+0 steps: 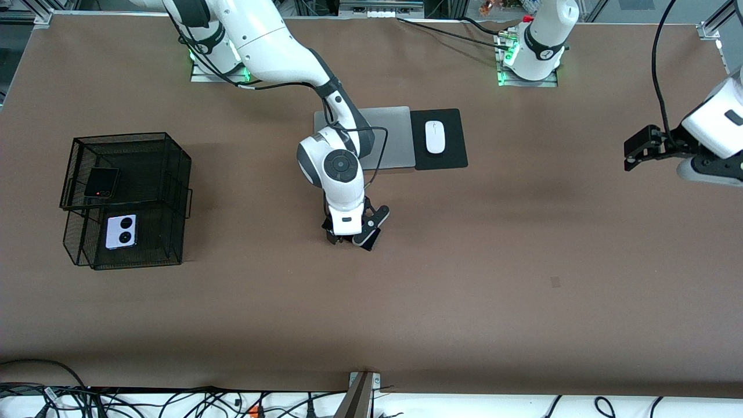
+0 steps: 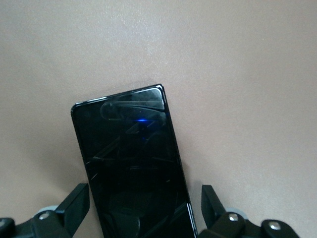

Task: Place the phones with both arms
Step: 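Lift and carry the slab phone with the right gripper to the basket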

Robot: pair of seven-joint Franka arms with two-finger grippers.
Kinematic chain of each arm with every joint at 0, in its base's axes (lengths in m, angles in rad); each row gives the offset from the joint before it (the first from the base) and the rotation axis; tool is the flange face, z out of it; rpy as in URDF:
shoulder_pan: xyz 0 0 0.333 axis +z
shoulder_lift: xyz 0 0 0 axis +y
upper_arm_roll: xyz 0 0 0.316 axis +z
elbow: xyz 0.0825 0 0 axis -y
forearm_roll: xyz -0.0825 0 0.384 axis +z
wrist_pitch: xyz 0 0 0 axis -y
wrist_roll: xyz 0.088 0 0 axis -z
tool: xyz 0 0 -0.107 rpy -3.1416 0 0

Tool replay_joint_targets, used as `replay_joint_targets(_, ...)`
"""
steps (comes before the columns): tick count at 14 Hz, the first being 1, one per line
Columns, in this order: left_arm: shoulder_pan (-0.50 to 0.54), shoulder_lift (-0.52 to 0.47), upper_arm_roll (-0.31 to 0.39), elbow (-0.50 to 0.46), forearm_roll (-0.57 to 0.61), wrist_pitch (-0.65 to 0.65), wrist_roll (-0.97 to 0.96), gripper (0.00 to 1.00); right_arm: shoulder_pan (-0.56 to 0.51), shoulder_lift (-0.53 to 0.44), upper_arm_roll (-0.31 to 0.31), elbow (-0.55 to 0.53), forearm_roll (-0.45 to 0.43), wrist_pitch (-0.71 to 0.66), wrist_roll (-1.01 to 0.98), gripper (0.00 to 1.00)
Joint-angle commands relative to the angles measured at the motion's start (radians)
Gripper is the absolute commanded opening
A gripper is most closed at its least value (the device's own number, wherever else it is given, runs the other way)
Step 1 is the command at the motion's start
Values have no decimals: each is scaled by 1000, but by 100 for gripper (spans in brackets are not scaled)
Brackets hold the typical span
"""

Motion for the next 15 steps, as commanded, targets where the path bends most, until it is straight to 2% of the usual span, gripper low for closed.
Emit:
replay_joint_targets(1,-6,-50,-10,-49,-18,-12,-53,100,12,1,-11,-10,-15,22,-7,100)
replay_joint_targets(4,-7,-47,-50,-51,-10,-12,-126,100,11,7,-11,-10,-15,34,-10,100)
replay_joint_targets(9,14,-70,-50,-54,-21,-65,-26,100,11,20,-11,-10,-16,62,-11,100)
replay_joint_targets(14,19,-95,-45,-55,-64,-45,-109,100,12,24,-11,-10,-16,70,-11,98)
replay_joint_targets(15,19,-93,-48,-72,-64,-21,-127,100,14,24,-11,-10,-16,71,-10,74)
